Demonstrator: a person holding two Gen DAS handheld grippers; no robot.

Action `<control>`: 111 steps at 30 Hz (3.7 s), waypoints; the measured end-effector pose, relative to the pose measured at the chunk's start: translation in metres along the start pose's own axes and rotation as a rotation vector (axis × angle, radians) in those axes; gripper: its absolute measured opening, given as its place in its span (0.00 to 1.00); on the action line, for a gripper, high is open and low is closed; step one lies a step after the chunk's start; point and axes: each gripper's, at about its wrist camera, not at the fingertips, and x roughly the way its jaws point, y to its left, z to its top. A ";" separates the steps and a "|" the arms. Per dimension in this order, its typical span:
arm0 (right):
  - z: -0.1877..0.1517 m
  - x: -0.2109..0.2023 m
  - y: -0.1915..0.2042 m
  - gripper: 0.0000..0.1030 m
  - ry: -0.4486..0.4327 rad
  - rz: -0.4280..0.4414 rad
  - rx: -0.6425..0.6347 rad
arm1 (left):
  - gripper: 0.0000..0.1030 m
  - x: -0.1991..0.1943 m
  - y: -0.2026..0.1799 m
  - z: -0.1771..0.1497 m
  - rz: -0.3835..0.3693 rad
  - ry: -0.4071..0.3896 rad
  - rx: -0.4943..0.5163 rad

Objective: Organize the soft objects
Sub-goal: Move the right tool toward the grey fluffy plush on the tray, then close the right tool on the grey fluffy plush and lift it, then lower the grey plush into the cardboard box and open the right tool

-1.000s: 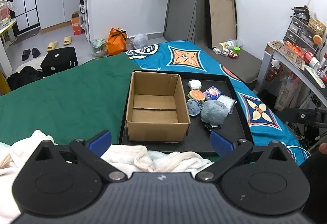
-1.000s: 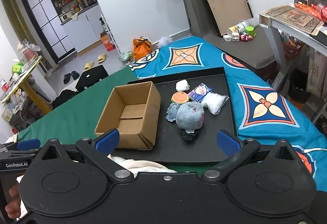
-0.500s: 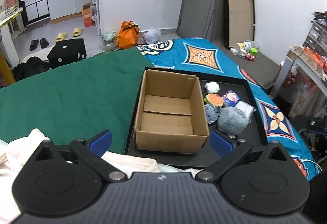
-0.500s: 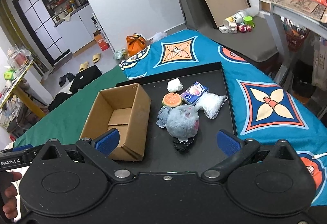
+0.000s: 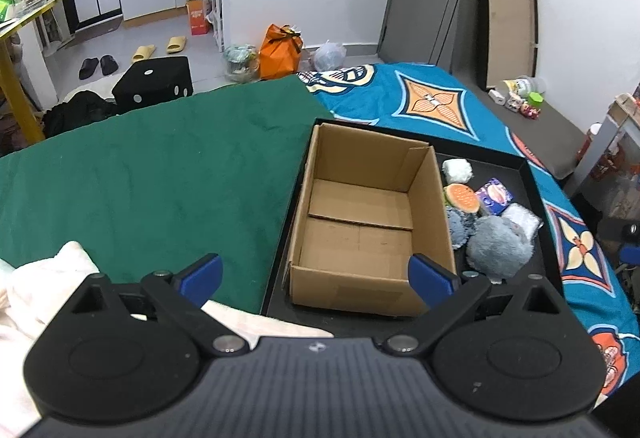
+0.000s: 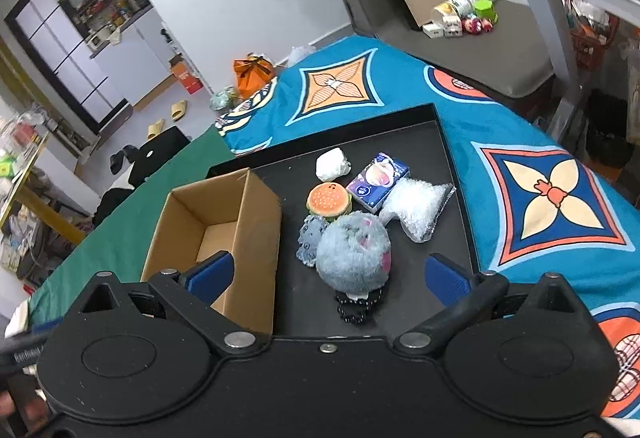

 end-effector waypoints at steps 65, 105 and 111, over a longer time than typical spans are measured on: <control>-0.010 0.068 0.003 0.54 -0.045 0.096 -0.054 | 0.08 0.085 0.006 -0.002 0.006 0.127 0.117; -0.016 0.073 0.091 0.80 -0.022 0.189 -0.188 | 0.11 0.096 0.019 -0.009 -0.032 0.168 0.028; 0.006 0.082 0.113 0.80 0.011 0.166 -0.184 | 0.17 0.103 0.021 -0.008 -0.060 0.154 0.038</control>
